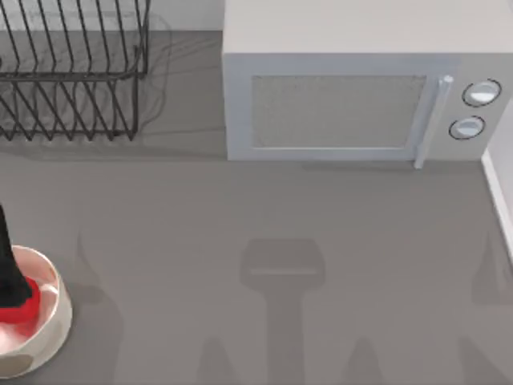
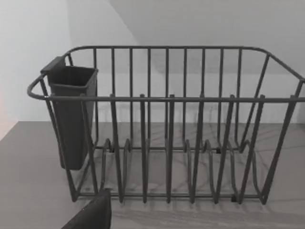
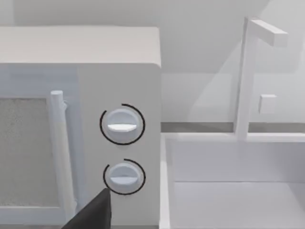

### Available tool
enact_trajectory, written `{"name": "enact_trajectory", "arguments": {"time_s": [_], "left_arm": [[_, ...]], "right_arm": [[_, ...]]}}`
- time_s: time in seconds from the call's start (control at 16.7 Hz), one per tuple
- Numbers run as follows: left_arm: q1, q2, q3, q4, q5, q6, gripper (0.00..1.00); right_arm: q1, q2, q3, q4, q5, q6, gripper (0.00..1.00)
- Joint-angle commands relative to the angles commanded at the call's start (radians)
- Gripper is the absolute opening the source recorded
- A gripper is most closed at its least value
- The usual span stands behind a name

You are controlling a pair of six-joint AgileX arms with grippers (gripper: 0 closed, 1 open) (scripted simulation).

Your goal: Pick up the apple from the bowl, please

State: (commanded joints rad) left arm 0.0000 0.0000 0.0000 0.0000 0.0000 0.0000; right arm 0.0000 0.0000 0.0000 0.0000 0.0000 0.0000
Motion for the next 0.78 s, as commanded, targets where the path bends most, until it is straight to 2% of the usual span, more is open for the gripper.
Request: {"name": "enact_trajectory", "arguments": {"time_s": [0.36, 0.54, 0.78], "left_arm": [[0.0, 0.034, 0.029, -0.033, 0.0, 0.0, 1.0], [-0.001, 0.162, 0.126, -0.143, 0.0, 0.001, 1.0], [-0.004, 0.457, 0.321, -0.368, 0.0, 0.002, 1.0]], "right_arm": [[0.0, 0.0, 0.0, 0.0, 0.0, 0.0, 1.0], [0.0, 0.0, 0.0, 0.0, 0.0, 0.0, 1.0], [0.0, 0.0, 0.0, 0.0, 0.0, 0.0, 1.0]]}}
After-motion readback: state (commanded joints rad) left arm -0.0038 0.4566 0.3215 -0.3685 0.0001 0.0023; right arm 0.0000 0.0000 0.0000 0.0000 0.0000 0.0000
